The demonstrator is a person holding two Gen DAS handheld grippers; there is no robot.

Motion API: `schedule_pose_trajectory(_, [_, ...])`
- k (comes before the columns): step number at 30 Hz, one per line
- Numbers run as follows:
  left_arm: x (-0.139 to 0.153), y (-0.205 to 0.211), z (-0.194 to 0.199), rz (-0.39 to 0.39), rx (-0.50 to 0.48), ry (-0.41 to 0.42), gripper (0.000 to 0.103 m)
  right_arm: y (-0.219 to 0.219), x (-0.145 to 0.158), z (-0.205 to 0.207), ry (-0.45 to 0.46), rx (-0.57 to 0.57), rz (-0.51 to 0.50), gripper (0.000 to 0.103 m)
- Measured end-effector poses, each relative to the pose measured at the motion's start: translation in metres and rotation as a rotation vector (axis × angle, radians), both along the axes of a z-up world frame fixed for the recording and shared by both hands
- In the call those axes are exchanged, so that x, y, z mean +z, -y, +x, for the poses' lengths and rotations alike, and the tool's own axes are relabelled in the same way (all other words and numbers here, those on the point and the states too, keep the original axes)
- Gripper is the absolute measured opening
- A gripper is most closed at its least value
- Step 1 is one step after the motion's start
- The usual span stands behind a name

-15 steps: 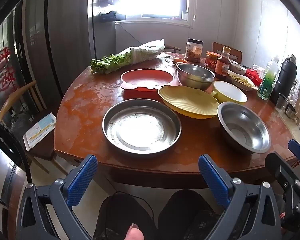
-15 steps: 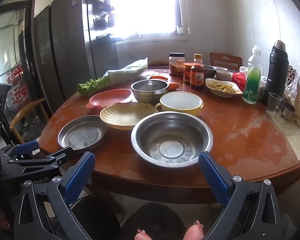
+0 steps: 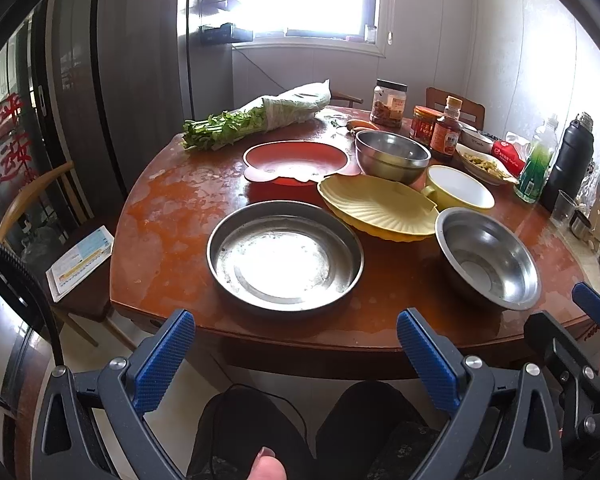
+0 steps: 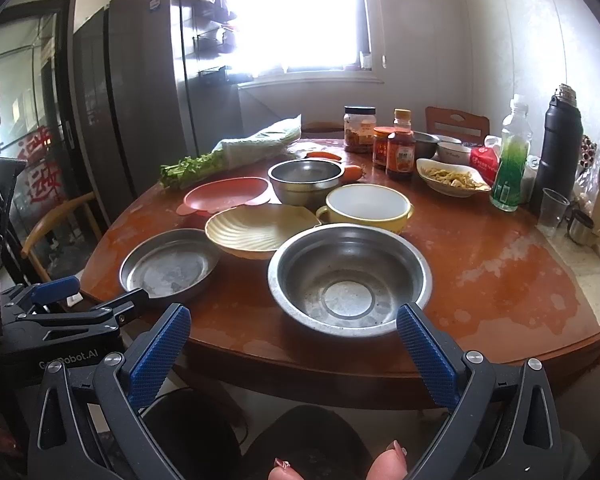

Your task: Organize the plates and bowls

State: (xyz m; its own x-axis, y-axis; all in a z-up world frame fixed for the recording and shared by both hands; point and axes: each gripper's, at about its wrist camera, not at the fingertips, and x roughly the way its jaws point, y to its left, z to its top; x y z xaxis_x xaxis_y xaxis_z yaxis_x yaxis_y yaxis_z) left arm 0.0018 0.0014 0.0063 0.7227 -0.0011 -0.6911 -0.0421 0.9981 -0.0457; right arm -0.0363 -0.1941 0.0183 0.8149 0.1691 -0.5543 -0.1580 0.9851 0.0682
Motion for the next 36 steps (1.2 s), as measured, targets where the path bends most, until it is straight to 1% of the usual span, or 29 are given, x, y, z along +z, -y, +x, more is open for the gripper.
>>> schedule_pose_trajectory(8, [0.0, -0.002, 0.0, 0.009, -0.003, -0.015, 0.102, -0.003, -0.003, 0.0, -0.006, 0.025, -0.004, 0.103])
schedule_pose_trajectory(12, [-0.001, -0.003, 0.0, 0.006, 0.003, -0.004, 0.102, -0.005, -0.003, 0.001, -0.008, 0.031, -0.007, 0.103])
schedule_pose_trajectory(17, [-0.003, -0.003, 0.001, 0.011, 0.002, -0.01, 0.102, -0.005, -0.003, 0.003, -0.009, 0.029, -0.013, 0.103])
schedule_pose_trajectory(21, [-0.004, -0.006, 0.002, -0.004, 0.002, 0.003, 0.102, -0.008, -0.004, 0.005, -0.013, 0.031, -0.014, 0.103])
schedule_pose_trajectory(24, [-0.007, -0.008, 0.003, -0.005, 0.005, -0.011, 0.102, -0.008, -0.005, 0.007, -0.019, 0.039, -0.012, 0.103])
schedule_pose_trajectory(26, [-0.008, -0.011, 0.005, -0.03, 0.005, -0.009, 0.102, -0.009, -0.006, 0.009, -0.026, 0.035, -0.019, 0.103])
schedule_pose_trajectory(29, [-0.009, -0.012, 0.006, -0.033, 0.007, -0.022, 0.102, -0.009, -0.006, 0.011, -0.029, 0.039, -0.023, 0.103])
schedule_pose_trajectory(31, [-0.009, -0.014, 0.005, -0.056, 0.015, -0.028, 0.102, -0.01, -0.005, 0.013, -0.027, 0.044, -0.027, 0.103])
schedule_pose_trajectory(35, [-0.01, -0.018, 0.008, -0.069, 0.026, -0.031, 0.102, -0.014, -0.003, 0.017, -0.019, 0.059, -0.051, 0.103])
schedule_pose_trajectory(36, [-0.01, -0.019, 0.008, -0.057, 0.032, -0.024, 0.102, -0.015, -0.003, 0.018, -0.018, 0.061, -0.059, 0.103])
